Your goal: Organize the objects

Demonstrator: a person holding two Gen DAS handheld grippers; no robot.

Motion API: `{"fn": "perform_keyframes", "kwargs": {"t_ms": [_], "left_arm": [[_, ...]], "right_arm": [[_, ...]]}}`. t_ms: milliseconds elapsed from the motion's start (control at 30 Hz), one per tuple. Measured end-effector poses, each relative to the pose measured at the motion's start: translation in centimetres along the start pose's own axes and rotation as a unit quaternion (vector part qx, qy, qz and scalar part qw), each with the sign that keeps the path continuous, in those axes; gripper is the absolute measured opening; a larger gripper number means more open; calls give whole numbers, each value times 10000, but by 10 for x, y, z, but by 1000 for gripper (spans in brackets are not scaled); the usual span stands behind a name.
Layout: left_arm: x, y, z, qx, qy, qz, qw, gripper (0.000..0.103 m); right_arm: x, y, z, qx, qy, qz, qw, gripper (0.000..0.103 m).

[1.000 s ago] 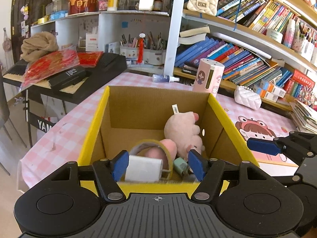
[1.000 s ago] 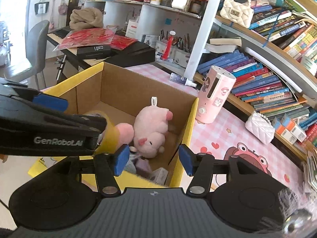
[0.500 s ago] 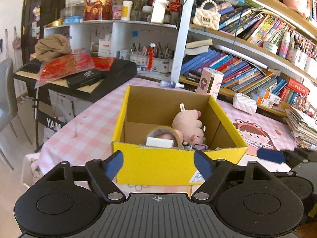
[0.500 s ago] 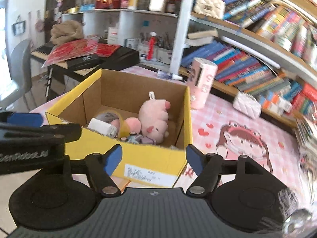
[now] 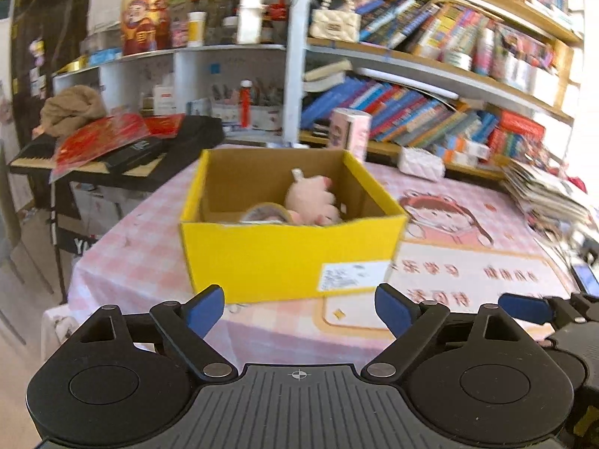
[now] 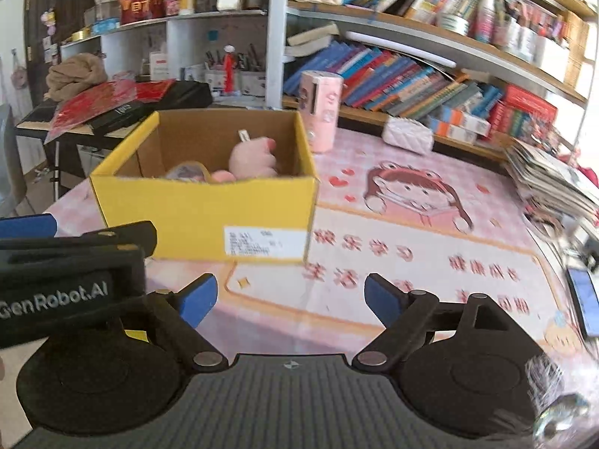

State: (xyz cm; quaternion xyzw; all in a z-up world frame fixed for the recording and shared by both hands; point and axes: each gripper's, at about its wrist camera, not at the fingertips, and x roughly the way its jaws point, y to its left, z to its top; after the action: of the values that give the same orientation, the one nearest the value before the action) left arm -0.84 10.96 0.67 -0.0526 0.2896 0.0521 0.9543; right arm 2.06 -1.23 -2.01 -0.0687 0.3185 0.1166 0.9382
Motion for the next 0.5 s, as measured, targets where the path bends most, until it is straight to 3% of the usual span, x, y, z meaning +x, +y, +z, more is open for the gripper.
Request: {"fn": "perform_keyframes", "kwargs": {"t_ms": [500], "left_arm": [[-6, -40, -6, 254, -14, -342, 9991, 98]], "right_arm": [[-19, -41, -18, 399, -35, -591, 9974, 93]]}}
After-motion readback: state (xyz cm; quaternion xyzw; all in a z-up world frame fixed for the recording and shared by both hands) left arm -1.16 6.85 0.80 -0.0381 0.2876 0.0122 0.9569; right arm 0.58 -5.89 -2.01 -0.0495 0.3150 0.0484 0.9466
